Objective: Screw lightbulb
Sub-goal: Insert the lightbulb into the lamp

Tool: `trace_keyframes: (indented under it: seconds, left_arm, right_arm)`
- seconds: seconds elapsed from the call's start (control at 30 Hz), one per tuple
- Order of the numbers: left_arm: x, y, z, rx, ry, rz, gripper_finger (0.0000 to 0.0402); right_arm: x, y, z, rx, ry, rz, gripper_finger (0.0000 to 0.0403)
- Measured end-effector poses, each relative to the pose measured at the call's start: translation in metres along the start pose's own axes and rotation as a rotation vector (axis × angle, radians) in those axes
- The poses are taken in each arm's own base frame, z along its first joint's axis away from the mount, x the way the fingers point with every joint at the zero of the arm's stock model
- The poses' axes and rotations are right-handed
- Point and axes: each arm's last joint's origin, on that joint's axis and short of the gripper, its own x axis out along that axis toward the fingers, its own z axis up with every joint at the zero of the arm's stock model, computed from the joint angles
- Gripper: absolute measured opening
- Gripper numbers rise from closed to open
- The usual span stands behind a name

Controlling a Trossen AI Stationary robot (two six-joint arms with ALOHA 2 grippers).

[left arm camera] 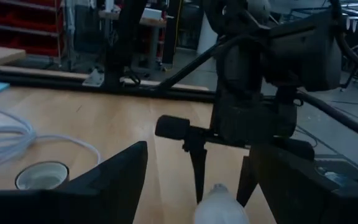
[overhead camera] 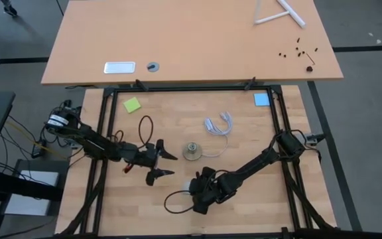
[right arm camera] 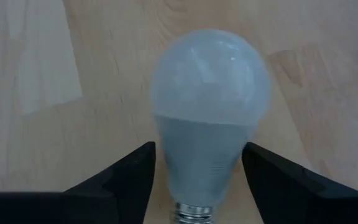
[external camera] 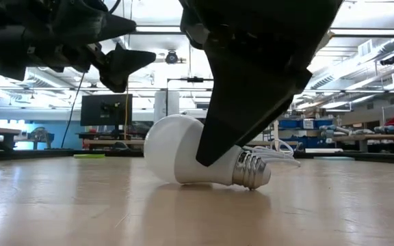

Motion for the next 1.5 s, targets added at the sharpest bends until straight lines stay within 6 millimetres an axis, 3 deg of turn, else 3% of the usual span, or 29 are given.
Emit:
trace_keyframes:
  seconds: [0.5, 0.73, 0.9, 1.0, 1.07, 1.33, 1.5]
  left_arm:
    - [-0.002, 0.003, 0.011, 0.068, -0.052, 0.014, 0.0291]
    - [-0.014, 0.019, 0.040, 0.074, -0.127, 0.031, 0.0291]
    - [-0.024, 0.039, 0.053, 0.067, -0.136, 0.131, 0.0289]
    - [-0.027, 0.052, 0.056, 0.040, -0.142, 0.166, 0.0280]
    - [-0.028, 0.058, 0.057, 0.029, -0.140, 0.152, 0.0270]
    - [-0.030, 0.072, 0.065, 0.041, -0.148, 0.117, 0.0227]
    - [-0.015, 0.080, 0.079, 0.011, -0.007, 0.107, 0.0226]
  right_arm:
    - [0.005, -0.025, 0.021, -0.065, -0.026, -0.064, 0.0183]
    - [-0.029, -0.035, 0.041, -0.061, -0.127, -0.084, 0.0185]
    - [-0.071, -0.054, 0.055, -0.027, -0.264, -0.250, 0.0181]
    - [-0.085, -0.068, 0.063, 0.060, -0.371, -0.342, 0.0181]
    - [-0.082, -0.077, 0.064, 0.106, -0.421, -0.376, 0.0181]
    - [-0.029, -0.111, 0.046, 0.255, -0.566, -0.313, 0.0176]
    - [-0.022, -0.120, 0.038, 0.192, -0.641, -0.266, 0.0175]
